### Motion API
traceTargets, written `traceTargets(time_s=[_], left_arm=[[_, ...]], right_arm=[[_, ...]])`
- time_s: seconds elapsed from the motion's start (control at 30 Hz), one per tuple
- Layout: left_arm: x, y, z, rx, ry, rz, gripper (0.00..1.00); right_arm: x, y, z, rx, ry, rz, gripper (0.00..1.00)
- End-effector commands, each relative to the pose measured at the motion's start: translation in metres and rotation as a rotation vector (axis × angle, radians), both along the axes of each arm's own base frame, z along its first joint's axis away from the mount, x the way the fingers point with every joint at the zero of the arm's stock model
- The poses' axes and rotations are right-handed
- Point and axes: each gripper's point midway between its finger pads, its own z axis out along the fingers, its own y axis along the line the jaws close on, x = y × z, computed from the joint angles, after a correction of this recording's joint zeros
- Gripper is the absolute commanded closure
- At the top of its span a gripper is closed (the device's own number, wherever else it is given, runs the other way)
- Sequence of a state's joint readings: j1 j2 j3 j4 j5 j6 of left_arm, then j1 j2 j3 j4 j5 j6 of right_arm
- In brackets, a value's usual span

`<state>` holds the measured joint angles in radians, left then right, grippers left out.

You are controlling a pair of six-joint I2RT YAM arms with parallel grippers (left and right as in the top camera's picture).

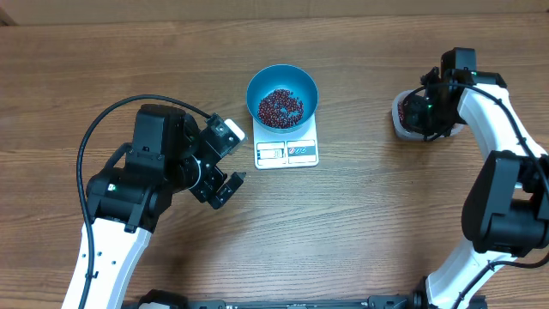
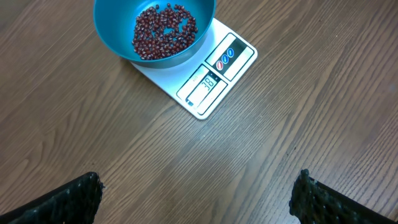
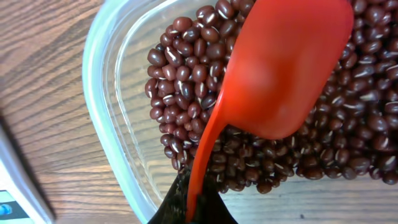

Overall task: Scoop item into bowl and weigh 150g on scale
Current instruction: 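Dip the red scoop into the beans in the tub with the right gripper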

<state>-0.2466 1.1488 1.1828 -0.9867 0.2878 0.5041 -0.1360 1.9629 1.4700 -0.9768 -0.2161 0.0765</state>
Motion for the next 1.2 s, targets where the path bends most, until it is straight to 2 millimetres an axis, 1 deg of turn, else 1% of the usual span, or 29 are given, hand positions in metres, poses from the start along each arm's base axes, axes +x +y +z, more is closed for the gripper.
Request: traceTargets(time_s=[0.0,0.1,0.3,0.77,0.9,1.03,1.17], left_arm=[[0.005,0.001,0.009,-0.008,-0.02,0.015,0.0],[0.005,0.001,0.009,-0.008,-0.02,0.015,0.0],[0.005,0.001,0.009,-0.008,-0.02,0.015,0.01],[0.005,0.001,0.009,-0.008,-0.02,0.015,0.0],[0.005,0.001,0.009,-0.008,-0.02,0.015,0.0],[0.005,0.001,0.009,-0.008,-0.02,0.015,0.0],[0.005,0.001,0.009,-0.008,-0.02,0.015,0.0]], right_arm=[[-0.007,0.037,-0.007,0.216,0.044,0.027,0.96],[-0.007,0.036,-0.003,0.263,0.037,0.012,0.96],[-0.008,0.026,0.002,0.331,0.034,-0.032,0.96],[-0.01,0.011,0.003,0.342,0.038,-0.076,0.96],[-0.008,0.008,0.007,0.378,0.02,-0.085,0.96],[-0.008,0.0,0.01,0.409,0.008,-0.112,0.96],[-0.01,-0.006,0.014,0.446,-0.015,-0.095,0.96]])
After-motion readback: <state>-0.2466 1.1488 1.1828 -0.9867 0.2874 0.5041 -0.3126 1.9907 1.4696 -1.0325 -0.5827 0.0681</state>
